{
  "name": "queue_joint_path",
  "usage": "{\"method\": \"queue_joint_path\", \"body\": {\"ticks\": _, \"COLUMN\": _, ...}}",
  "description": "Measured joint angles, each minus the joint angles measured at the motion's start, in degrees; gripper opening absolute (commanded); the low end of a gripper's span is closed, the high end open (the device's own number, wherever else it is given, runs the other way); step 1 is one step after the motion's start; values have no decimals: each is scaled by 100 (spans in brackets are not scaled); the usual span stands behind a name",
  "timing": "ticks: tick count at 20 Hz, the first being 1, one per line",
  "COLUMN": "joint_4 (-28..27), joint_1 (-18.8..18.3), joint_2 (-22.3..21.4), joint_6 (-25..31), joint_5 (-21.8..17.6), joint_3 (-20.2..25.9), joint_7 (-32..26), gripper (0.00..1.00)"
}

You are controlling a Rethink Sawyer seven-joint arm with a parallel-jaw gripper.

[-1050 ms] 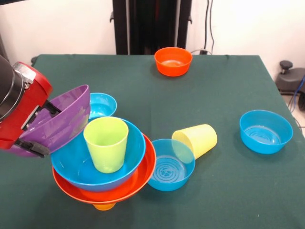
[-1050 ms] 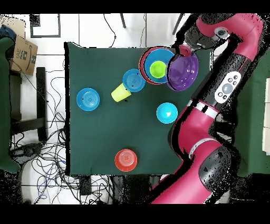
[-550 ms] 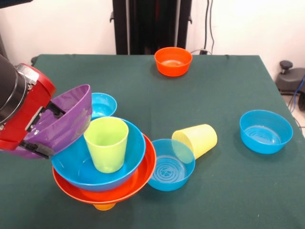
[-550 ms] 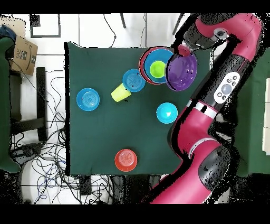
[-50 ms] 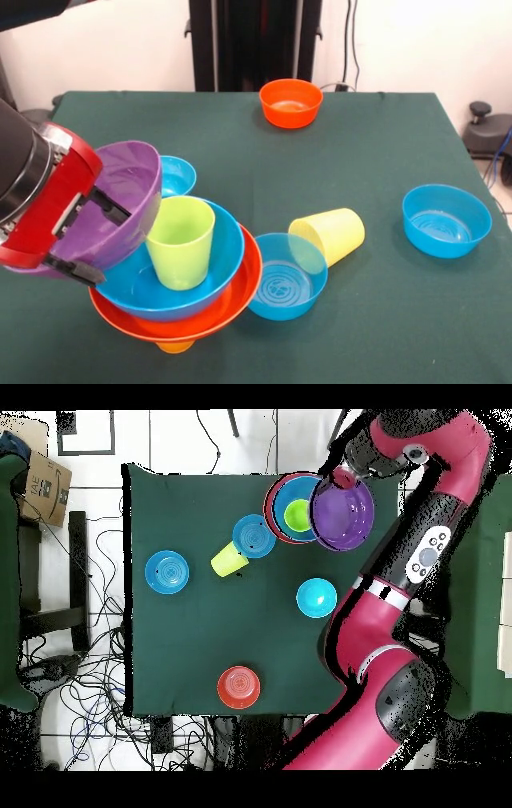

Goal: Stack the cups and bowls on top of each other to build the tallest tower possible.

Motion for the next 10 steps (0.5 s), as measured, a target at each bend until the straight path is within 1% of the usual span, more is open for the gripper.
{"method": "queue_joint_path", "body": {"ticks": 2, "joint_4": 13, "joint_1": -2, "joint_2": 21, "joint_6": -50, "joint_5": 93, "joint_3": -28, "joint_7": 0, "gripper": 100}}
{"method": "queue_joint_path", "body": {"ticks": 5, "joint_4": 93, "joint_1": -7, "joint_2": 37, "joint_6": -118, "joint_5": 339, "joint_3": -162, "joint_7": 0, "gripper": 100}}
{"method": "queue_joint_path", "body": {"ticks": 10, "joint_4": 154, "joint_1": -7, "joint_2": 37, "joint_6": -119, "joint_5": 573, "joint_3": -325, "joint_7": 0, "gripper": 100}}
